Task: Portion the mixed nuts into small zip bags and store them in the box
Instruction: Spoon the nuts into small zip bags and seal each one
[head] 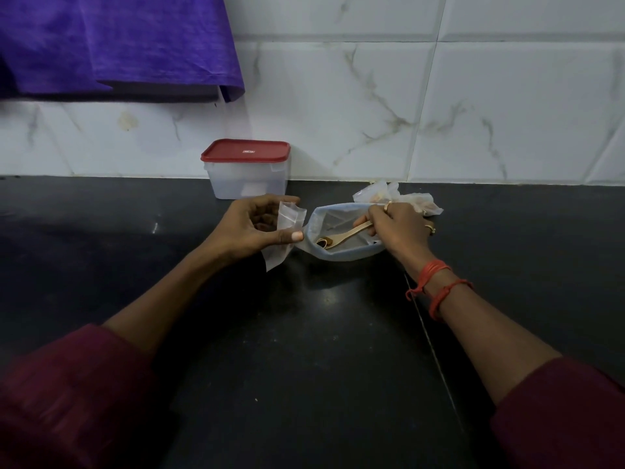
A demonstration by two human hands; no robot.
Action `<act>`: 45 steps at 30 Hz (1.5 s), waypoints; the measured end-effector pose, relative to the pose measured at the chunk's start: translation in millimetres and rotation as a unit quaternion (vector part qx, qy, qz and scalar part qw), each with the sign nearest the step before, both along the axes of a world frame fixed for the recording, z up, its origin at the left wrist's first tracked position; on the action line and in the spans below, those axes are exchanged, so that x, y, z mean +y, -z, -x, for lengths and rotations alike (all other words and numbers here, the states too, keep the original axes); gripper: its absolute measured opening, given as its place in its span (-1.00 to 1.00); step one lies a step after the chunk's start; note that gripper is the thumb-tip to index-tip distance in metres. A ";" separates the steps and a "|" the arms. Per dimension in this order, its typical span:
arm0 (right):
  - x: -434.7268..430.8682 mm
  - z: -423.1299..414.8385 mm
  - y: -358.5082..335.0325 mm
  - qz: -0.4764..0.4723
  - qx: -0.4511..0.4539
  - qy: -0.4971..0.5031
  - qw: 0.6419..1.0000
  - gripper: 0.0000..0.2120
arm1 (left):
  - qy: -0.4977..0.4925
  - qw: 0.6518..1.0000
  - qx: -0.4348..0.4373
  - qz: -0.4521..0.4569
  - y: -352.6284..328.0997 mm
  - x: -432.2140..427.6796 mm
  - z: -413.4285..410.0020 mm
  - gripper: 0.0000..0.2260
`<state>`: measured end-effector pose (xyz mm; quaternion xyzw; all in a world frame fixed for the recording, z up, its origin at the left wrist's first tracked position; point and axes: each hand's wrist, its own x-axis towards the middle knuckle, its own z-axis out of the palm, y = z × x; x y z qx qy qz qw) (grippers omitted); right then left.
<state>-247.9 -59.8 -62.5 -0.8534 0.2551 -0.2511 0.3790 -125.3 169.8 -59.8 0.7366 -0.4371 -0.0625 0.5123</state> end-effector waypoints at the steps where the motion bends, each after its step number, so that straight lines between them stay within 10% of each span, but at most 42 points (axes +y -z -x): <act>1: 0.6 -0.6 0.6 0.003 0.004 -0.005 1.000 -0.67 | 0.001 1.000 0.001 0.001 0.4 -0.4 -0.4 -0.47; 18: 5.7 -1.5 1.0 0.043 0.046 -0.058 0.996 -0.70 | 0.046 0.997 -0.002 -0.055 4.1 -3.6 4.4 -0.45; 45: 9.0 8.5 -15.1 -0.101 -0.175 0.027 0.979 -0.61 | 0.030 0.997 0.011 -0.064 5.1 -5.0 3.3 -0.33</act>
